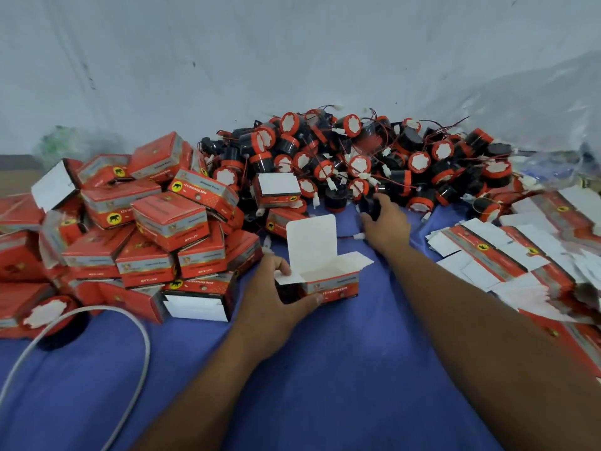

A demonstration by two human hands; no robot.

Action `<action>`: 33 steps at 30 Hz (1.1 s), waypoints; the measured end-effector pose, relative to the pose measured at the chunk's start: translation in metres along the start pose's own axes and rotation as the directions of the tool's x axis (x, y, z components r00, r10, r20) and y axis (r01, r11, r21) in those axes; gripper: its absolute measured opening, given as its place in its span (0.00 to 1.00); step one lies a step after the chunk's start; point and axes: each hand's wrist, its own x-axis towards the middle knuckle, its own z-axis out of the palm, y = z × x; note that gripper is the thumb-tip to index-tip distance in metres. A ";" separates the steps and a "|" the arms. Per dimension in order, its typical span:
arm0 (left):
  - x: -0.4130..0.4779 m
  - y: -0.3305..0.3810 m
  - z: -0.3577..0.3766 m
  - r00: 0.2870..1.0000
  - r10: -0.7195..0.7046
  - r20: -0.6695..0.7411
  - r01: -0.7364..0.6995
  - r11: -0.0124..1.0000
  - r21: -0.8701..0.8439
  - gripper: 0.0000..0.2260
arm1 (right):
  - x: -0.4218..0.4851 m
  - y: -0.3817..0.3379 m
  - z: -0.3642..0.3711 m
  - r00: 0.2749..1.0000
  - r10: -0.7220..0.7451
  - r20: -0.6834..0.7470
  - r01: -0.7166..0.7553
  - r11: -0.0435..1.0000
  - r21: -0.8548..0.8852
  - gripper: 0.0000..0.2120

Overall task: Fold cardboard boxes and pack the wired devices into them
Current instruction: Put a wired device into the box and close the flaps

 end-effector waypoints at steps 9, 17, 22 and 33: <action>0.004 -0.004 -0.001 1.000 -0.008 0.015 0.007 1.000 0.024 0.23 | -0.076 -0.008 -0.068 0.998 0.060 0.003 -0.027 0.401 0.916 0.17; 0.002 0.003 0.002 0.995 -0.082 0.052 0.082 0.997 0.001 0.22 | -0.166 -0.050 -0.070 0.646 -0.763 0.015 0.753 0.640 0.154 0.23; 0.003 0.003 -0.001 0.993 -0.095 0.072 0.100 0.993 -0.067 0.21 | -0.165 -0.046 -0.064 0.703 -0.703 0.110 0.675 0.708 0.208 0.15; 0.000 0.011 -0.005 0.997 -0.043 -0.064 0.034 0.991 -0.131 0.06 | -0.149 -0.039 -0.066 0.793 -0.565 0.231 0.552 0.825 0.123 0.20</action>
